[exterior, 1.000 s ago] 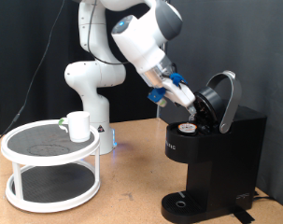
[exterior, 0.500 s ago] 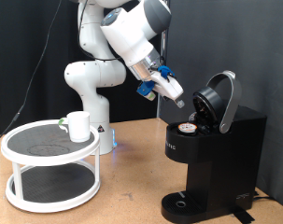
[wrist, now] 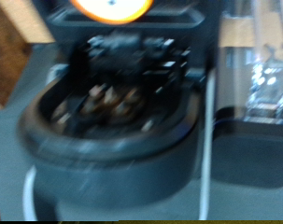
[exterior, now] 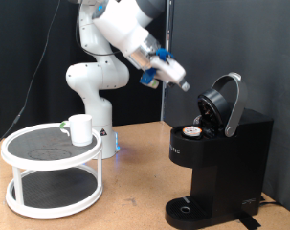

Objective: Make a cup of coffee with the keurig machine

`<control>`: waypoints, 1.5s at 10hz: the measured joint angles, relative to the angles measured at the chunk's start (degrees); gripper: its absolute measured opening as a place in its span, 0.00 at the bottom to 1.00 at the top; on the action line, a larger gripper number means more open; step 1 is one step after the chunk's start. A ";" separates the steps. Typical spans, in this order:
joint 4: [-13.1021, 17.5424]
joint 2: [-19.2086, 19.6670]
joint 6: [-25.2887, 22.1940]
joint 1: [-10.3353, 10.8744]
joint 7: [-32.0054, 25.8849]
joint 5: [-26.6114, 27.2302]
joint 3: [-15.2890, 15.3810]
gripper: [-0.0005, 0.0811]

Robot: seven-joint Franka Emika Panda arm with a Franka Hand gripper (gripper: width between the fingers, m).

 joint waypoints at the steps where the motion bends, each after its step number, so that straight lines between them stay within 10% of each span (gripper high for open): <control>1: 0.72 -1.15 1.33 0.01 1.34 0.67 0.31 0.91; 10: 6.55 -1.16 6.26 2.58 4.43 15.74 1.72 0.91; 15: 12.35 4.58 13.29 2.85 10.92 4.96 10.25 0.91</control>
